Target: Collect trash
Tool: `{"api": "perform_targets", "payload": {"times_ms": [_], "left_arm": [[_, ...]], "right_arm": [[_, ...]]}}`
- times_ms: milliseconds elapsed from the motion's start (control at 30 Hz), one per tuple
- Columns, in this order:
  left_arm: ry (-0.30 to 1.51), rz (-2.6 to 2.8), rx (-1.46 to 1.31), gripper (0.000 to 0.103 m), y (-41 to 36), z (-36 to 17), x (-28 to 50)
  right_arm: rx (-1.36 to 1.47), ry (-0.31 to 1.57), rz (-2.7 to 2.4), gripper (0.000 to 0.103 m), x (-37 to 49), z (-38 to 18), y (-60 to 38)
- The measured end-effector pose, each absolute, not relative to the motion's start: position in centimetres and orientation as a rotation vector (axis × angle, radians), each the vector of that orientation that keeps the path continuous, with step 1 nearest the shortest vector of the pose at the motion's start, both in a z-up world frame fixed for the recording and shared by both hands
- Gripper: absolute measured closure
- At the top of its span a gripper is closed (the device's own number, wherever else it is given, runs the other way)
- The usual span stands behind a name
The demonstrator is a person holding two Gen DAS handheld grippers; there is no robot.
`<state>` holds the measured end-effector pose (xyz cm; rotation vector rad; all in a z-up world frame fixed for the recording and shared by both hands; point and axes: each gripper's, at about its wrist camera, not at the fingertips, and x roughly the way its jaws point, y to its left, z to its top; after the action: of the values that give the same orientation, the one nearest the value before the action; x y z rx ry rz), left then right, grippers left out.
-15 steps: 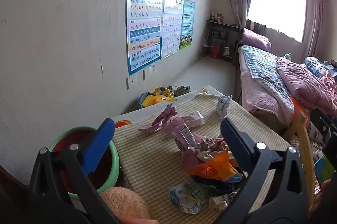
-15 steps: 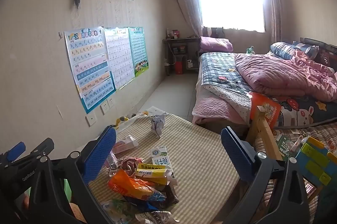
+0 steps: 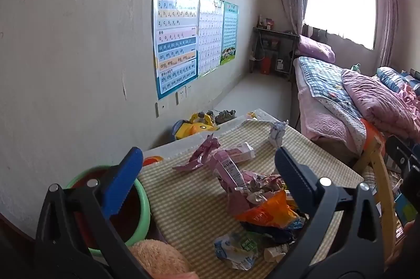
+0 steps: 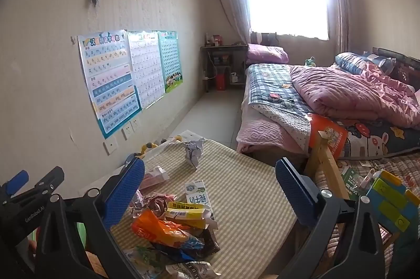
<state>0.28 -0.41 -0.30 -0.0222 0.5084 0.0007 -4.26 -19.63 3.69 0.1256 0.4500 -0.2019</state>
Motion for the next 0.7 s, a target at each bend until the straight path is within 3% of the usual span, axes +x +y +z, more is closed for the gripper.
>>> {"api": "perform_targets", "payload": {"times_ms": [700], "left_arm": [[0.561, -0.11, 0.009, 0.004, -1.9, -0.2, 0.6]], "right_arm": [[0.146, 0.465, -0.217, 0.007, -4.0, 3.4, -20.6]]}}
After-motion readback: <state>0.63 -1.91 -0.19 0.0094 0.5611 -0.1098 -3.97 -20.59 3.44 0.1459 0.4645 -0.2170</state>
